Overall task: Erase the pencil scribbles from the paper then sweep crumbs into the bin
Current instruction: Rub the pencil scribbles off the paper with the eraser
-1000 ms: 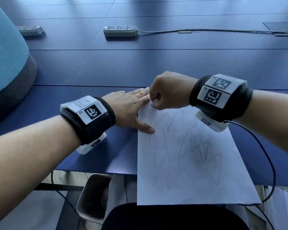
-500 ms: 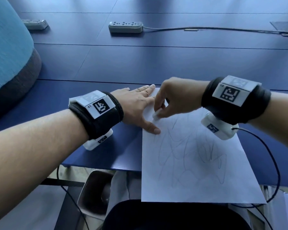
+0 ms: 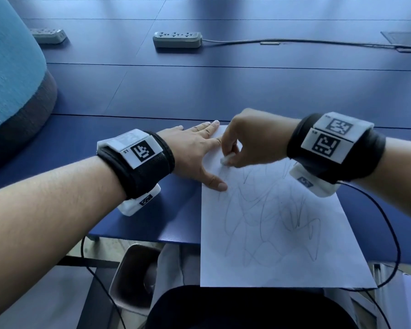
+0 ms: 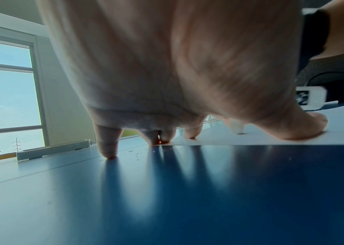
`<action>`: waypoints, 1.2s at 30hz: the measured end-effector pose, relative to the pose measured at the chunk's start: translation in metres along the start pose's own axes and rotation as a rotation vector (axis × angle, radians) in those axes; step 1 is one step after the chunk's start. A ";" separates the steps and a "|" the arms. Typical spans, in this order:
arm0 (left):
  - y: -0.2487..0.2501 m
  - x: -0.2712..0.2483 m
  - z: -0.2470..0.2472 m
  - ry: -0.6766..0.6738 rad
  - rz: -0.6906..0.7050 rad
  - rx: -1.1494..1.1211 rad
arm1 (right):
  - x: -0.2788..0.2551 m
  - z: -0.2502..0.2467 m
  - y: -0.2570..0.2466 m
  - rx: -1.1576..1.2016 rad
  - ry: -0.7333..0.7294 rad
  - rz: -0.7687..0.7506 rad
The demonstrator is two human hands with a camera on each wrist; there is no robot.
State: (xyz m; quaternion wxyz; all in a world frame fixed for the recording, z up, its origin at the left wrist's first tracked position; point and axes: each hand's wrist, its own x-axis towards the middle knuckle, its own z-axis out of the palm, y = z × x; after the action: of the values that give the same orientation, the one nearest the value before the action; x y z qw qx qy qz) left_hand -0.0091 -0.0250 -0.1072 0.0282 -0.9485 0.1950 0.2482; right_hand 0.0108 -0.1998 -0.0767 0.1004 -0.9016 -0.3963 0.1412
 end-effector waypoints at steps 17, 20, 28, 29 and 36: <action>-0.002 0.002 0.001 -0.004 0.008 -0.006 | 0.002 0.000 0.006 0.009 -0.023 -0.003; 0.000 0.000 -0.001 -0.015 0.003 -0.008 | 0.000 -0.003 0.011 0.059 -0.070 0.030; 0.001 0.000 -0.002 -0.025 -0.005 0.000 | 0.001 -0.002 0.010 0.049 -0.100 0.018; 0.002 0.000 -0.002 -0.028 -0.011 0.005 | 0.003 -0.006 0.015 0.045 -0.079 0.043; 0.004 -0.001 -0.004 -0.041 -0.022 0.017 | 0.000 -0.006 0.017 0.070 -0.164 0.048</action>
State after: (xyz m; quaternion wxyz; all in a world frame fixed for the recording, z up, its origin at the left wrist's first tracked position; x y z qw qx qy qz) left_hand -0.0094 -0.0291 -0.1035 0.0429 -0.9451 0.1858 0.2655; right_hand 0.0245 -0.2120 -0.0762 0.0956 -0.8922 -0.3763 0.2306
